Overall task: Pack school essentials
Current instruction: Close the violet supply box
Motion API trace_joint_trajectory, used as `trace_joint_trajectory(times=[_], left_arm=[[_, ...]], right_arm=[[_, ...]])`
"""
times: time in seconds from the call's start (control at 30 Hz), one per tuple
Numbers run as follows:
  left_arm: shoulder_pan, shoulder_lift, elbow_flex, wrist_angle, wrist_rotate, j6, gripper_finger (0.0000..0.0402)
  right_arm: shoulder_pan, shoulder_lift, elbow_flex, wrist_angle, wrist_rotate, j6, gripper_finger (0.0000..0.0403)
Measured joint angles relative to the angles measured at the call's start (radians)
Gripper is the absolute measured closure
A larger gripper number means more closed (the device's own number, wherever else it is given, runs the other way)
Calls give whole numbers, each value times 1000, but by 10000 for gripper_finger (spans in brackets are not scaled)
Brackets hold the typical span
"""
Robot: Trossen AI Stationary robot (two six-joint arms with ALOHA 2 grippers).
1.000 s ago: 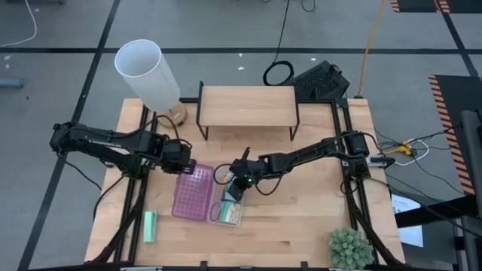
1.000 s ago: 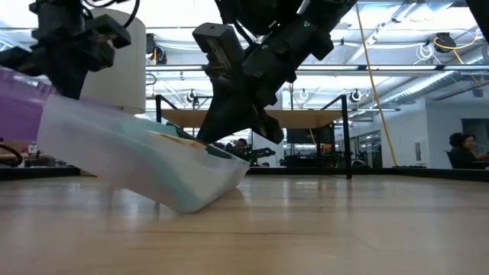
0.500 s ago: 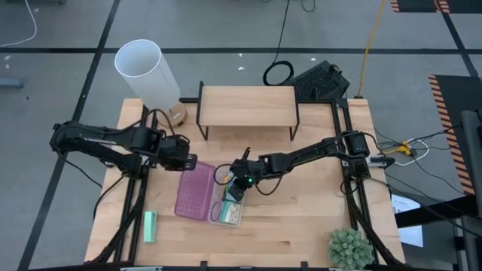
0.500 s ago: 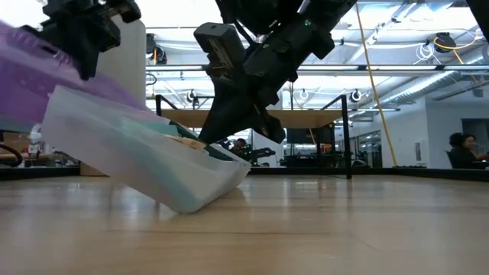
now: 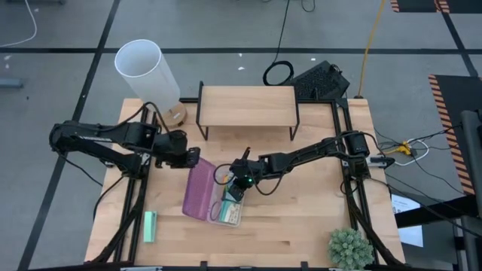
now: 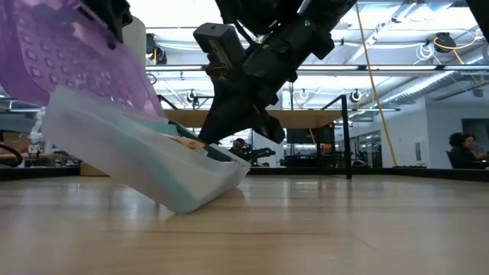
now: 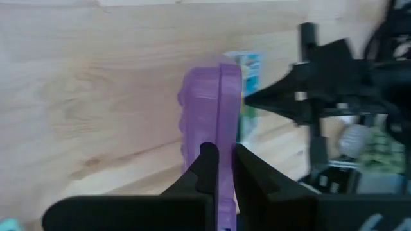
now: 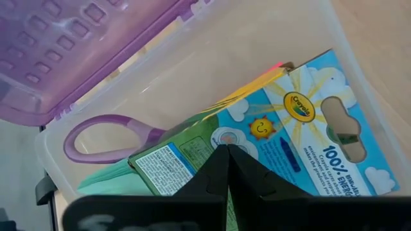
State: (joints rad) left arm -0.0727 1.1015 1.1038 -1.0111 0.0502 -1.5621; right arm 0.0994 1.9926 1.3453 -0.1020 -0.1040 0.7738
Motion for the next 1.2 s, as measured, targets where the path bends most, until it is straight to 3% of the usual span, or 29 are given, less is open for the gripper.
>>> trace_joint_trajectory(times=[0.2, 0.47, 0.87, 1.2], left_arm=[[0, 0, 1, 120, -9, -23, 368], [-2, -1, 3, 266, -137, -15, 356], [-100, 52, 0, 247, -189, 133, 359], [-195, 190, 0, 274, -193, 82, 315]], right_arm=[[-2, 2, 0, 5, 7, 0, 403], [-6, 4, -3, 5, 25, 0, 403], [-13, -21, -2, -2, -33, -46, 403], [-29, -107, 0, -153, -60, -86, 403]])
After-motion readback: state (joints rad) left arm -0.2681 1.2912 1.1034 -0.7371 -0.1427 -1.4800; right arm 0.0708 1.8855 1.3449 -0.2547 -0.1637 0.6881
